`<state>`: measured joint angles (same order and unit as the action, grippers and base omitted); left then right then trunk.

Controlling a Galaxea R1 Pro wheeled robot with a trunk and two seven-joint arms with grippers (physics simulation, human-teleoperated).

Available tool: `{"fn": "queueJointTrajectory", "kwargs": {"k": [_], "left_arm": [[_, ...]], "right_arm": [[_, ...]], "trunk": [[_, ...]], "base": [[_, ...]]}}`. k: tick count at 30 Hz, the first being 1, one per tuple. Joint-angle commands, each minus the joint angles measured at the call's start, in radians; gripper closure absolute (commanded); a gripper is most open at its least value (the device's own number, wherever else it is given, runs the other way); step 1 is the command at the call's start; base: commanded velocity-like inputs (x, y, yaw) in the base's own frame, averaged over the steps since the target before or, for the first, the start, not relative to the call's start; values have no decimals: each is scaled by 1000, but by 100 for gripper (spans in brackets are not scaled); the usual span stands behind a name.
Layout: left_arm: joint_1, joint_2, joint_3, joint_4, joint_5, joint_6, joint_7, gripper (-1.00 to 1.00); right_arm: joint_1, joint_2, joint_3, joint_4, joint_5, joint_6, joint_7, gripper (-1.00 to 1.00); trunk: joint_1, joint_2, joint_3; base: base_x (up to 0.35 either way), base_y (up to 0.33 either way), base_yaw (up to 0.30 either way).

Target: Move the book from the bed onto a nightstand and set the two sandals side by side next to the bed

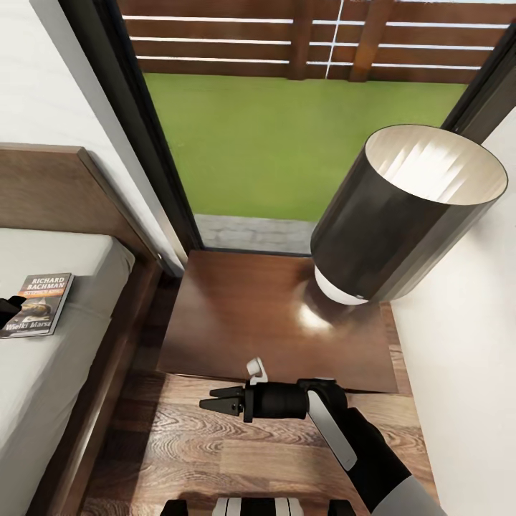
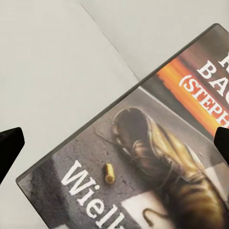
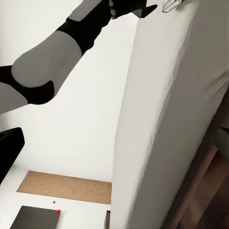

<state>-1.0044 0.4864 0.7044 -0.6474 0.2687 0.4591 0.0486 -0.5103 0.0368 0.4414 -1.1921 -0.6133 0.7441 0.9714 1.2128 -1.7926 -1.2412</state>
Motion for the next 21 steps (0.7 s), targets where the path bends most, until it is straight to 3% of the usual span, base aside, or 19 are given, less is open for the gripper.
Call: {"fn": "queueJointTrajectory", "kwargs": {"k": [1, 13, 21], "left_arm": [[0, 0, 1, -1, 10, 6, 5, -100], [0, 0, 0, -1, 12, 6, 6, -100], [0, 0, 0, -1, 12, 6, 7, -100]], "right_arm": [[-1, 0, 0, 1, -5, 6, 0, -100], [-1, 0, 0, 2, -5, 6, 0, -100], [-1, 0, 0, 2, -5, 6, 0, -100]], "trunk": [[0, 0, -1], [0, 0, -1], [0, 0, -1]], "base": [[0, 0, 0], [0, -5, 0], [0, -130, 0]]}}
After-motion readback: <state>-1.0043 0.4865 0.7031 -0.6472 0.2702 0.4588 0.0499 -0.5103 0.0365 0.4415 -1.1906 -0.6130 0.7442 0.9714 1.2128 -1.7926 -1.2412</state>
